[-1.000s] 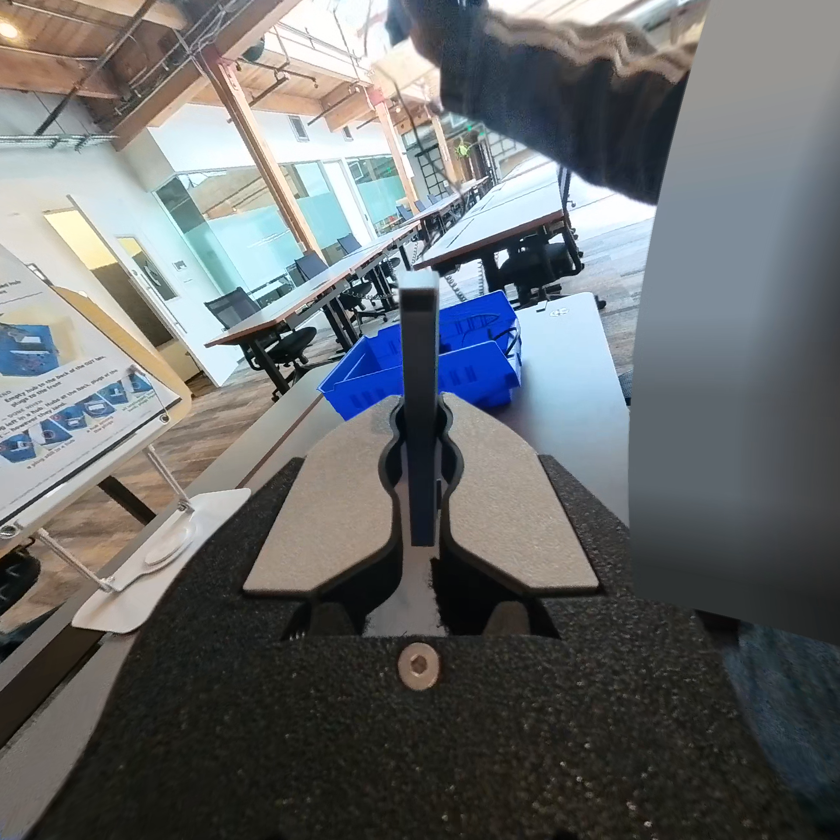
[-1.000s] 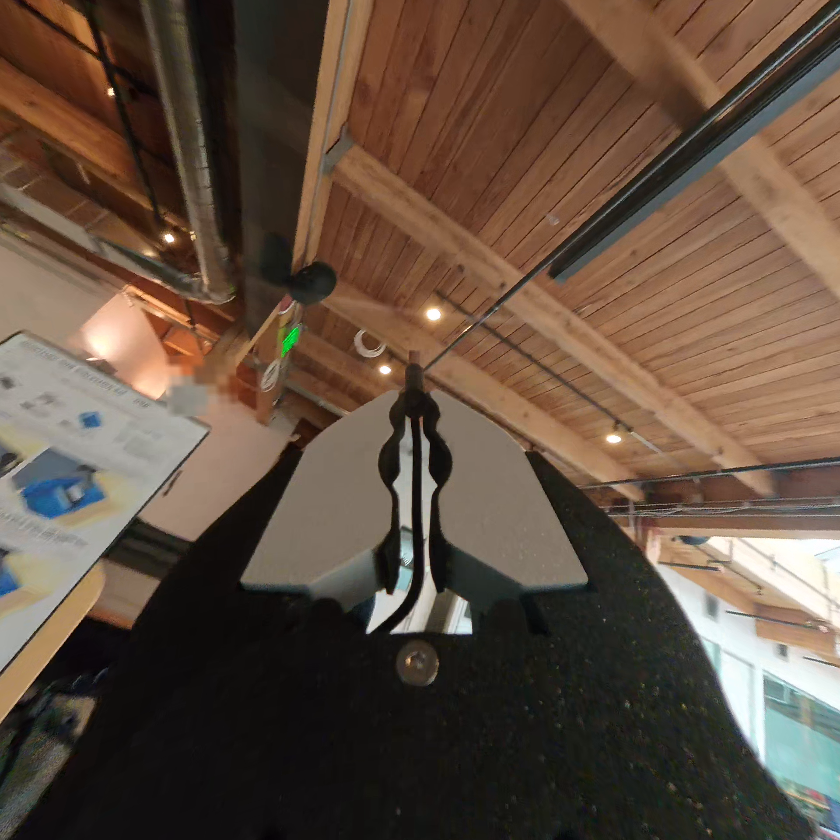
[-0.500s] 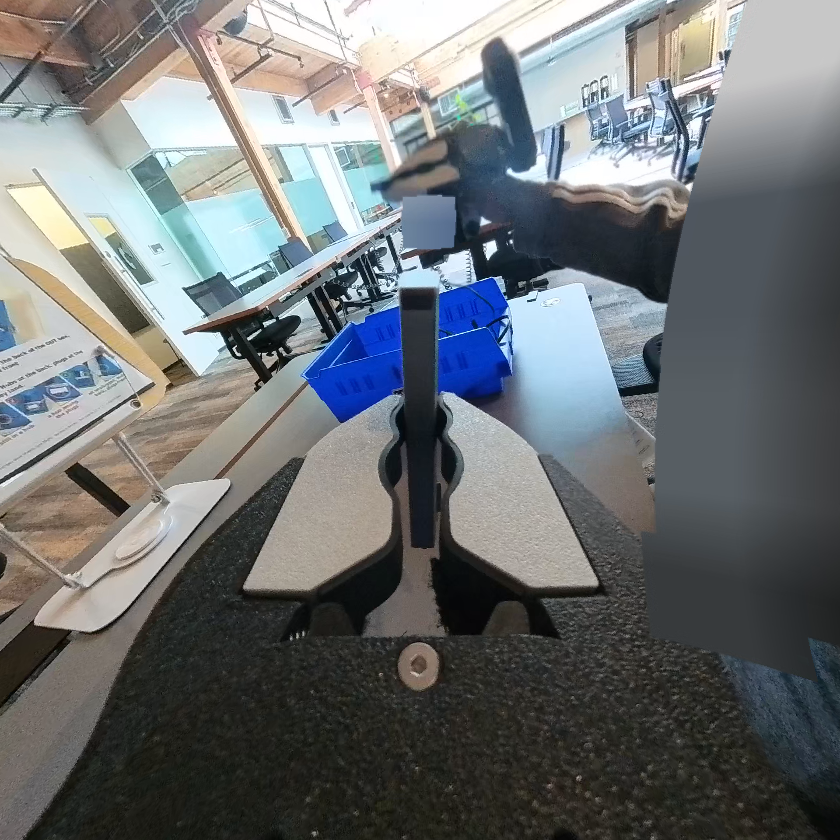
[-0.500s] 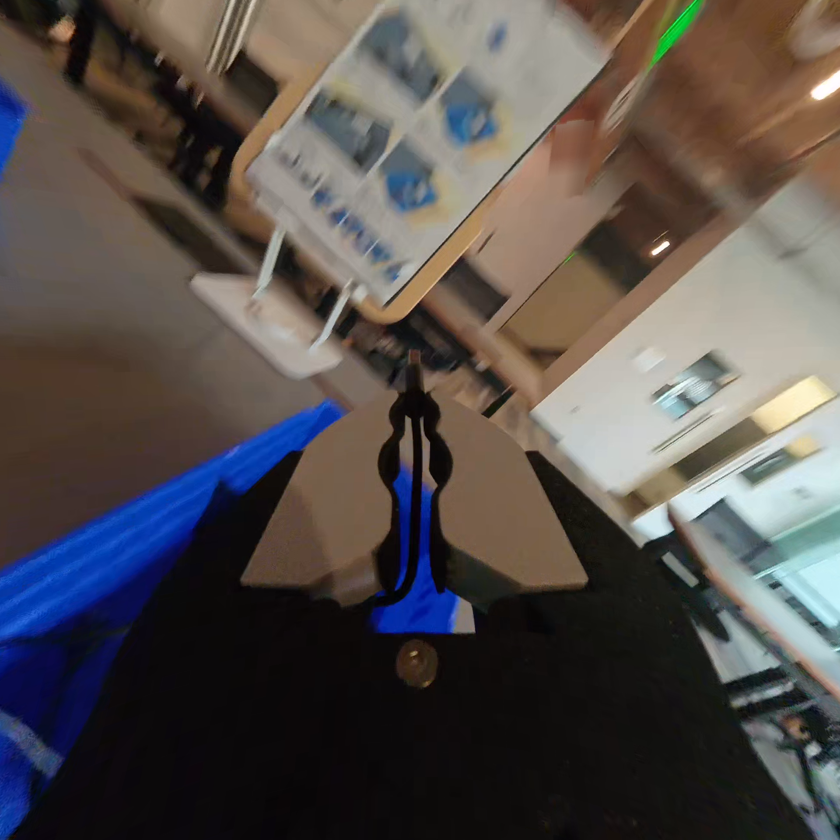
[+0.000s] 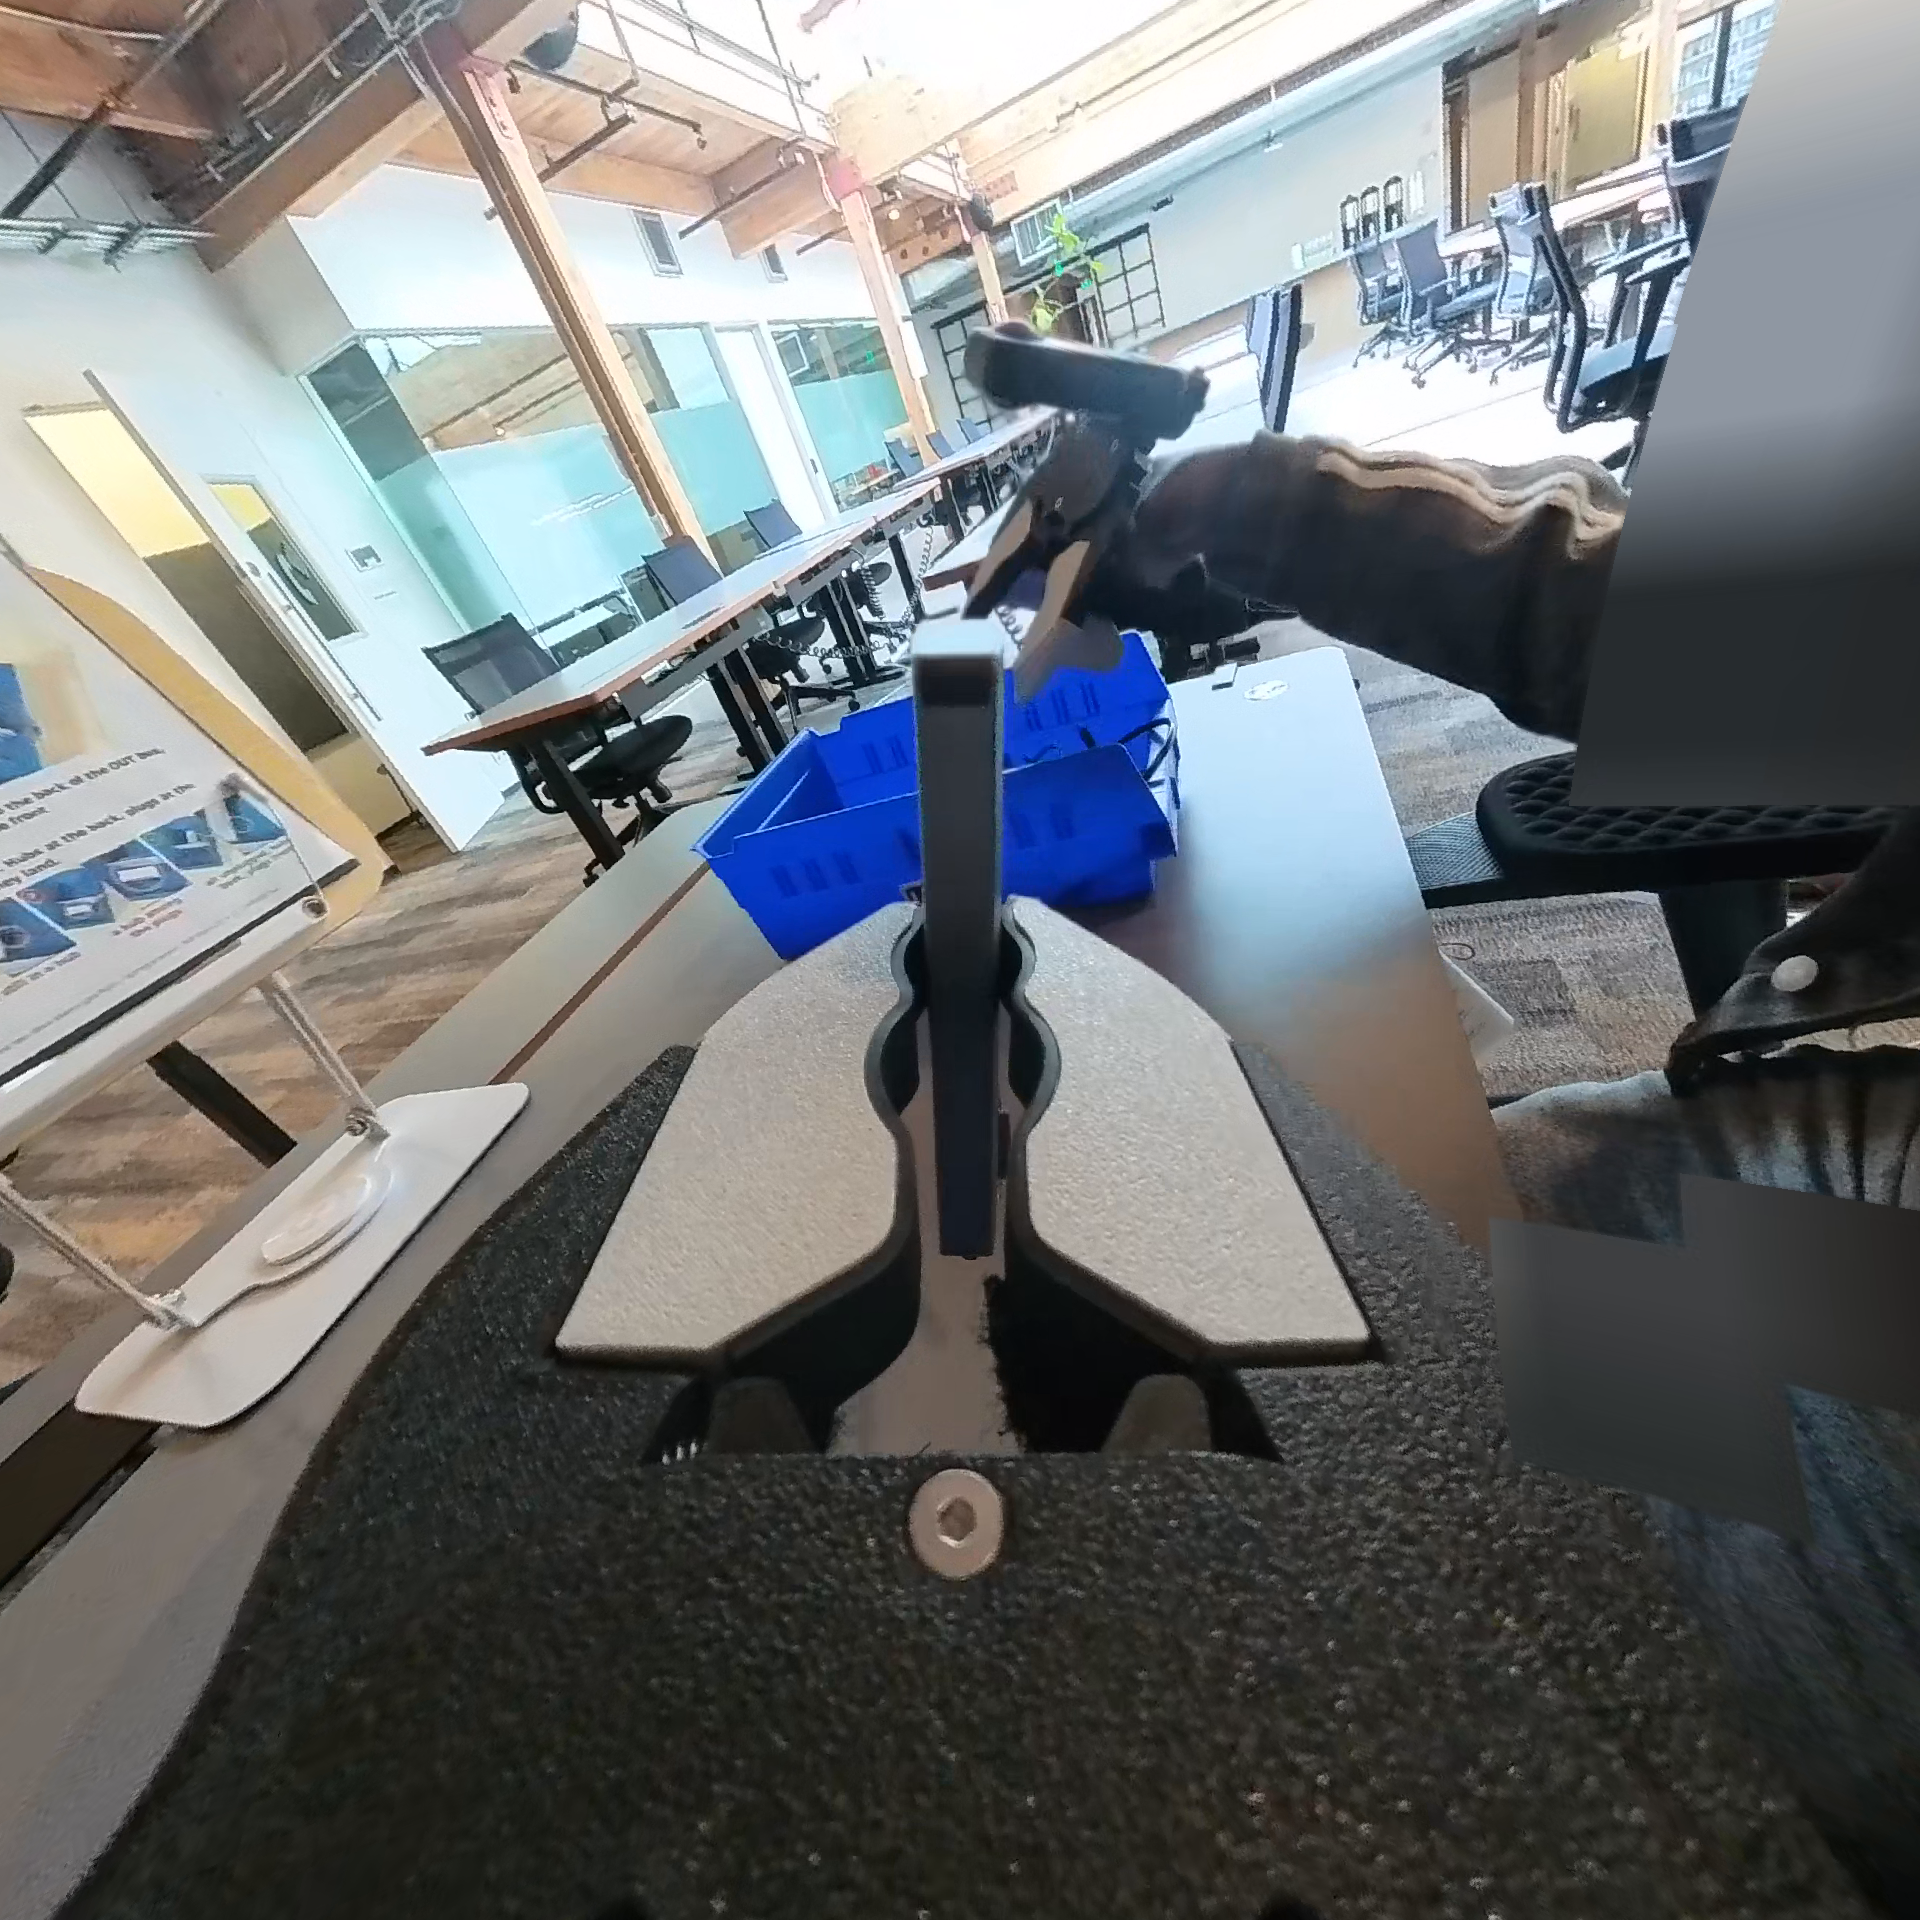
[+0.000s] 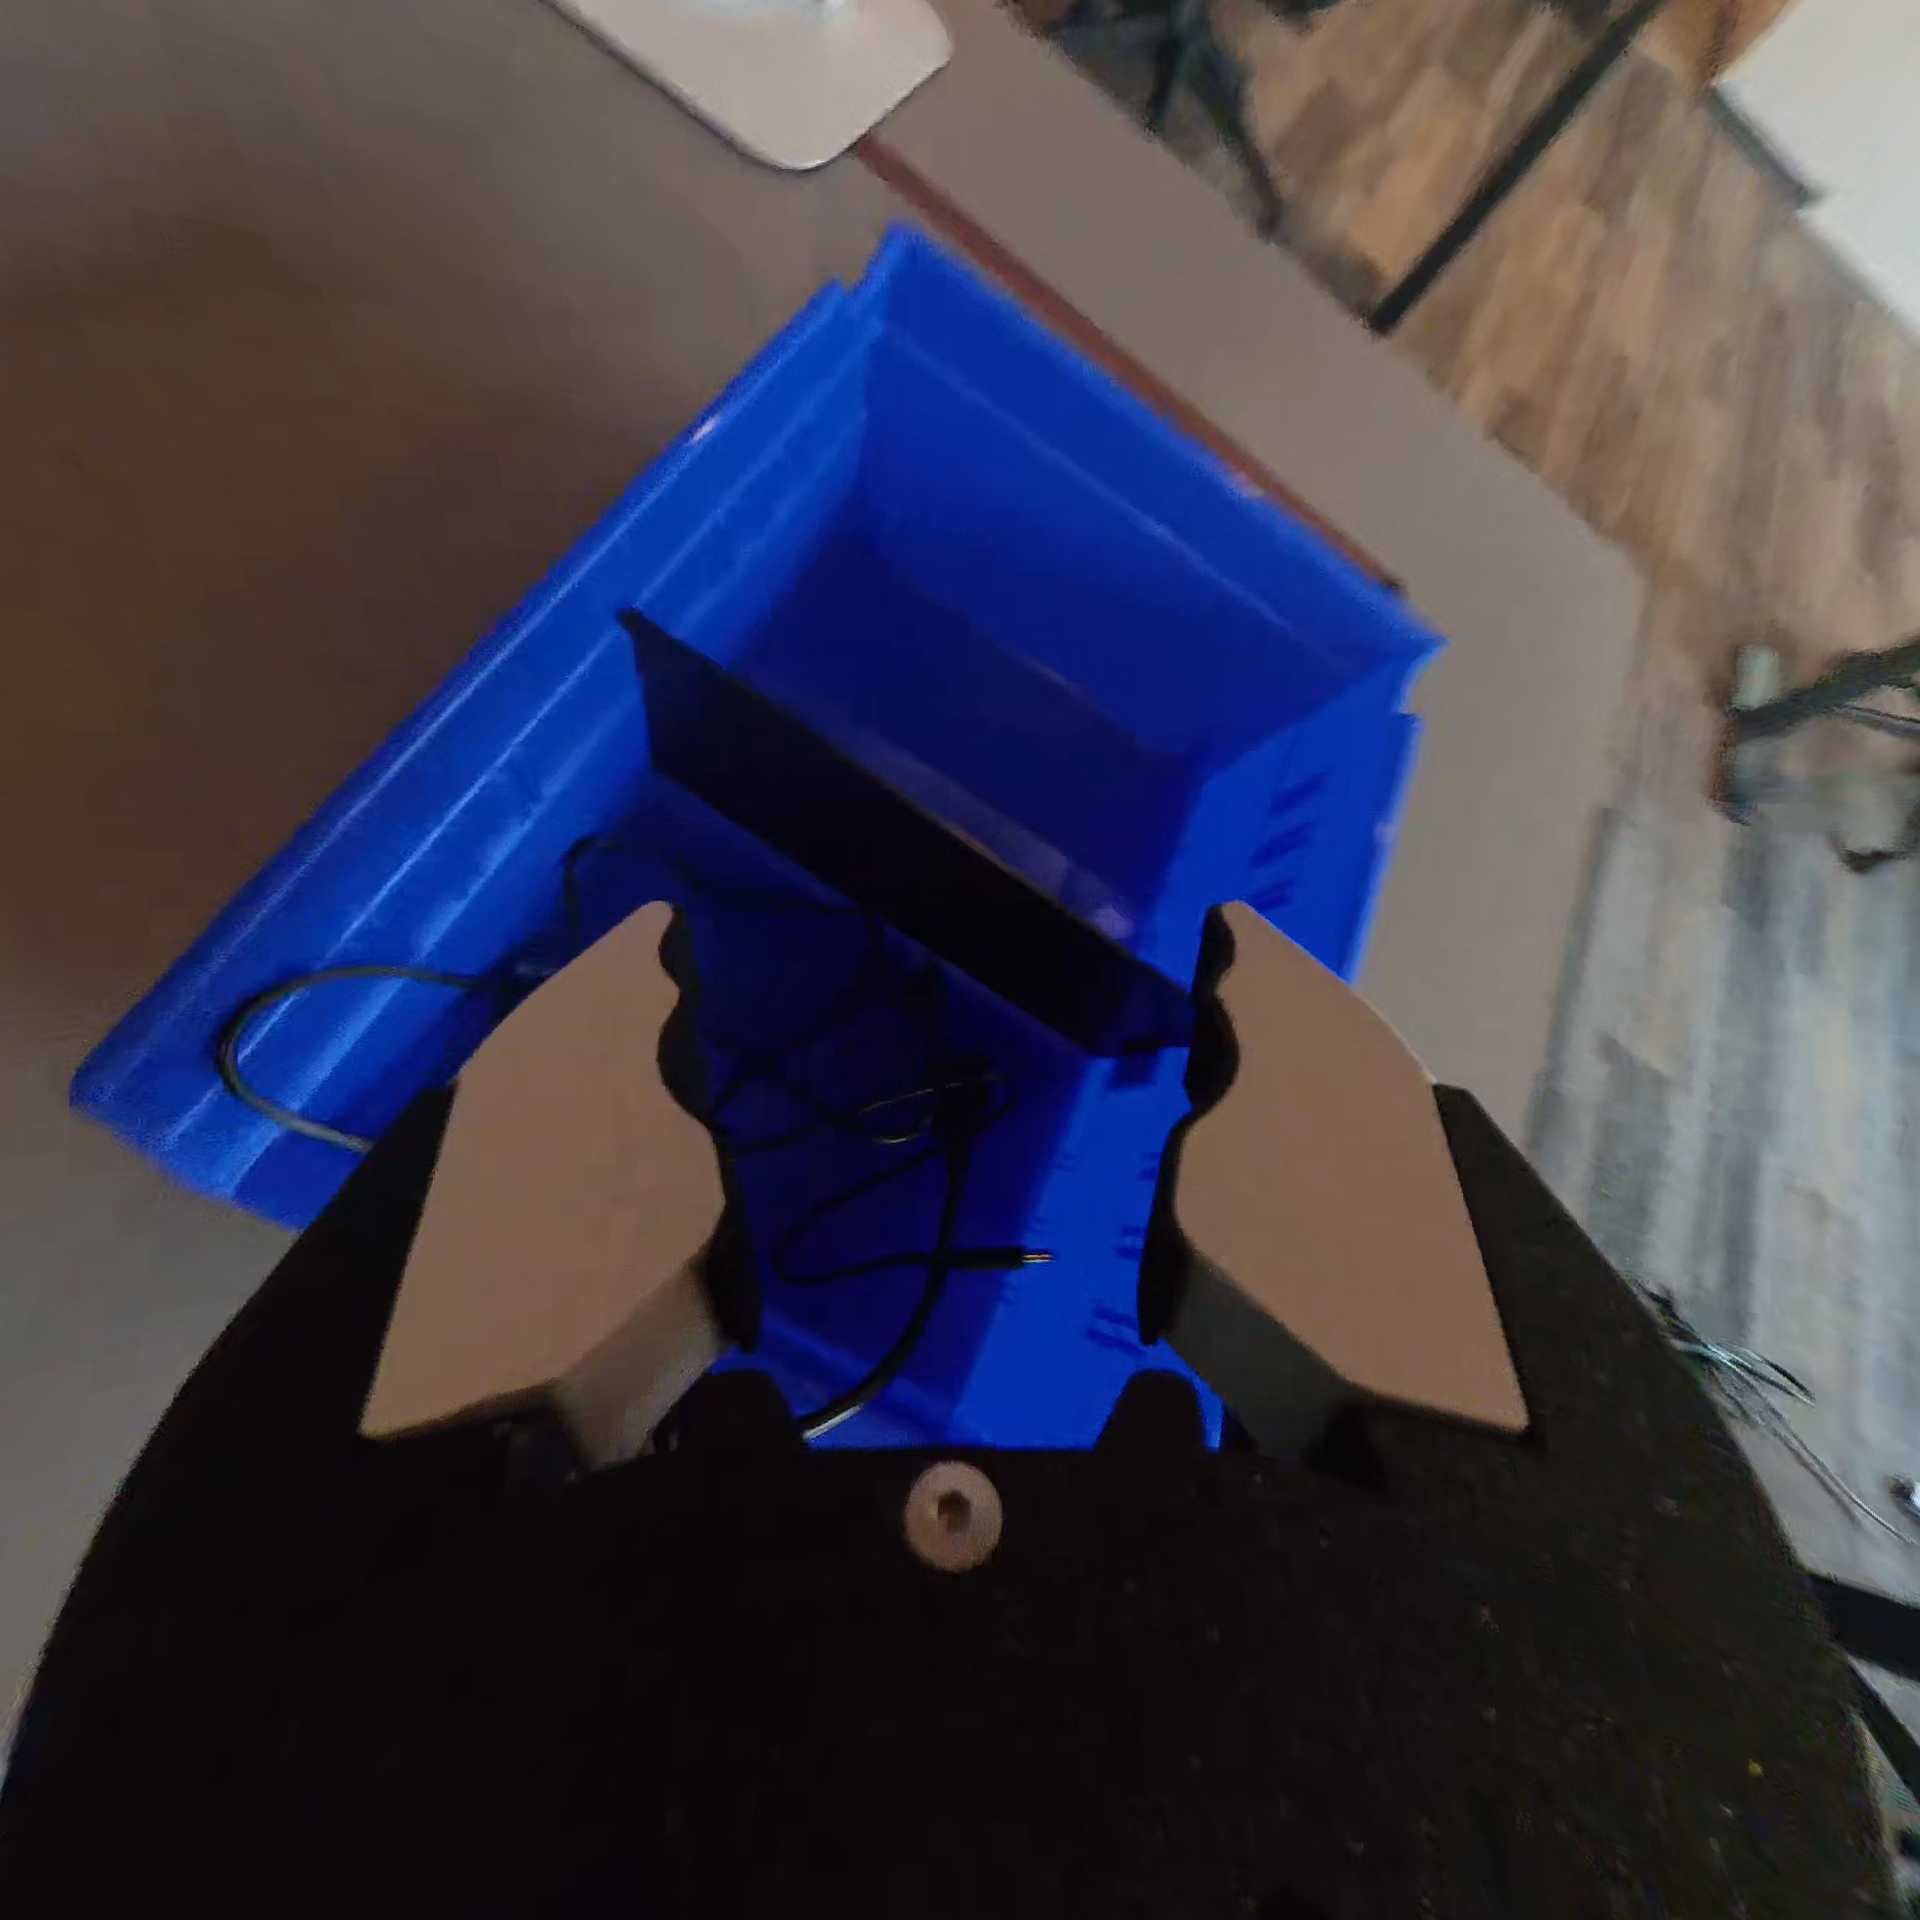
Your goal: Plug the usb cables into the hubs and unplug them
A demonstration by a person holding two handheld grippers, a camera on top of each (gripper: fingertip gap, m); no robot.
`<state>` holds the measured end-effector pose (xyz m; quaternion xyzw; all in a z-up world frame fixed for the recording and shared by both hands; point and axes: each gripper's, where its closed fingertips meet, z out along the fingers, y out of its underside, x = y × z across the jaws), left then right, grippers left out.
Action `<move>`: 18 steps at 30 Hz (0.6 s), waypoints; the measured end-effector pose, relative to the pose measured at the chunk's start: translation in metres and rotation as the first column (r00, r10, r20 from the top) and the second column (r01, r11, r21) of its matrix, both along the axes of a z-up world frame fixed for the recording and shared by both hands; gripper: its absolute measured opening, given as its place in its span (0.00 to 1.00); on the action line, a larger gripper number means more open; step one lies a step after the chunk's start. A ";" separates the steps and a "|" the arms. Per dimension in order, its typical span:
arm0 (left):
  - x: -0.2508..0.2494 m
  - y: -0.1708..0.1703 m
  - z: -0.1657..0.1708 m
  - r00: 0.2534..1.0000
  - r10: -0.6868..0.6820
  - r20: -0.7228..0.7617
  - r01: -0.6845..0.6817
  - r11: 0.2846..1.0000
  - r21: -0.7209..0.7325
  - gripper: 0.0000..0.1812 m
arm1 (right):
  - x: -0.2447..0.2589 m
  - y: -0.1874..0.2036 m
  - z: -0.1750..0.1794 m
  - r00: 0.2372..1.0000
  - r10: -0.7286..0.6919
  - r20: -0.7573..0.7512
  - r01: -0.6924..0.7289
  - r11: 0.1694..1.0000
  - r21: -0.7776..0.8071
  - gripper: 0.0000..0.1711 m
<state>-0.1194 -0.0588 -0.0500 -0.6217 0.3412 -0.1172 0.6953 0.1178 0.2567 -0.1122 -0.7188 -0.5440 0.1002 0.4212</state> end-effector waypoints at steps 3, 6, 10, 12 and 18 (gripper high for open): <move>-0.002 -0.001 0.004 1.000 0.005 0.018 -0.005 1.000 0.012 0.07 | -0.004 0.000 0.039 0.990 -0.088 -0.108 0.105 0.982 0.159 0.53; -0.002 -0.001 0.008 0.999 0.012 0.040 -0.013 1.000 0.028 0.06 | -0.032 -0.039 0.095 0.925 0.032 -0.378 0.067 0.967 0.246 0.53; -0.004 0.001 0.016 0.996 0.040 0.078 -0.044 0.998 0.053 0.06 | -0.055 -0.116 0.166 0.638 0.287 -0.714 -0.075 0.947 0.312 0.49; -0.002 0.000 0.018 0.996 0.031 0.086 -0.037 0.998 0.060 0.06 | -0.054 -0.143 0.183 0.509 0.367 -0.778 -0.100 0.923 0.371 0.35; -0.004 0.001 0.026 0.989 0.036 0.146 -0.047 0.996 0.077 0.06 | -0.053 -0.171 0.187 0.378 0.419 -0.826 -0.115 0.906 0.407 0.27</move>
